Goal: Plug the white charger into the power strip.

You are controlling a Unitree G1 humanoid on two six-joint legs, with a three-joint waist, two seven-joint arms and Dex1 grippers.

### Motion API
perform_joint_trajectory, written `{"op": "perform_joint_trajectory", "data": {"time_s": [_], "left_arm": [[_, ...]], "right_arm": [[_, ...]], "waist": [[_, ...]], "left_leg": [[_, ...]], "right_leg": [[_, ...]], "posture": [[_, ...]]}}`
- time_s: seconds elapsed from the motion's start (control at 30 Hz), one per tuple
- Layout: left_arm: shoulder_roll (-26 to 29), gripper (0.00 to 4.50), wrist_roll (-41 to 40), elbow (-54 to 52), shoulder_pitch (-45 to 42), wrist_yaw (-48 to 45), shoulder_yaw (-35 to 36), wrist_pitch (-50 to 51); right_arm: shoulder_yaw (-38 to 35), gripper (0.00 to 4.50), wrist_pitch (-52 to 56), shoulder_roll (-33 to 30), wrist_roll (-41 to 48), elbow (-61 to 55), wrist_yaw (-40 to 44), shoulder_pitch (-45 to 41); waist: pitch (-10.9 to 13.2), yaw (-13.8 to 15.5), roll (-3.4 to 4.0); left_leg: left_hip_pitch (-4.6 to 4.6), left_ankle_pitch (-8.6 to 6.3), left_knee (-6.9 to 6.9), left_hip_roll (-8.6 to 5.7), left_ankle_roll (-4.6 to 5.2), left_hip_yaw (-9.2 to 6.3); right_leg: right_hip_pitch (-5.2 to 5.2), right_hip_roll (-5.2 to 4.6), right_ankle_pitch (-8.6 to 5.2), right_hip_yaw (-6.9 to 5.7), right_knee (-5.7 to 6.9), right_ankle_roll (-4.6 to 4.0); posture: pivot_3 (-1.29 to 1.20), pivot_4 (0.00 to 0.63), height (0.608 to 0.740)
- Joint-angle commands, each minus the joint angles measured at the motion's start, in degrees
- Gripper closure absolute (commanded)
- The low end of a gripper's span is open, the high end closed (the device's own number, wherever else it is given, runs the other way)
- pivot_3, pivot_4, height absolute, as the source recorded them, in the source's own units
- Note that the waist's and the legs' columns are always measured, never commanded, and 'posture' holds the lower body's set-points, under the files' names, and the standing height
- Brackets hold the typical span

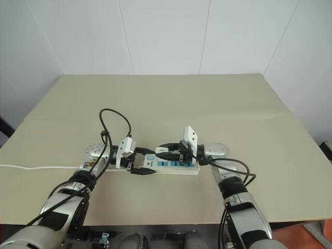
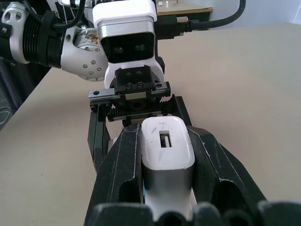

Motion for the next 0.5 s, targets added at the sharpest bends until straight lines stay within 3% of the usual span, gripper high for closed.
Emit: {"op": "perform_joint_trajectory", "data": {"time_s": [0.03,0.4,0.5], "left_arm": [[0.45,1.22,3.04,0.81,0.38,-0.5,-2.33,-0.66],[0.33,1.22,3.11,0.9,0.21,-0.31,-2.44,-0.59],[0.4,1.22,3.13,0.92,0.25,-0.24,-2.44,-0.64]], "right_arm": [[3.63,3.37,0.83,-0.86,-5.1,5.02,-0.05,3.02],[3.75,3.37,0.65,-1.1,-4.75,5.27,0.89,2.66],[3.79,2.39,-0.96,-1.3,-5.23,4.94,0.9,2.86]], "waist": [[-0.02,0.0,0.01],[-0.11,0.0,0.01],[-0.14,0.12,-0.02]], "left_leg": [[0.0,0.0,0.0,0.0,0.0,0.0],[0.01,0.0,-0.01,0.0,0.0,0.0],[0.0,0.0,-0.01,0.0,0.0,0.0]], "right_leg": [[0.0,0.0,0.0,0.0,0.0,0.0],[0.01,0.0,0.0,0.0,-0.01,0.0],[0.01,0.0,0.0,0.0,-0.02,0.0]], "posture": [[0.0,0.15,0.74],[0.0,0.15,0.74],[0.0,0.15,0.74]]}}
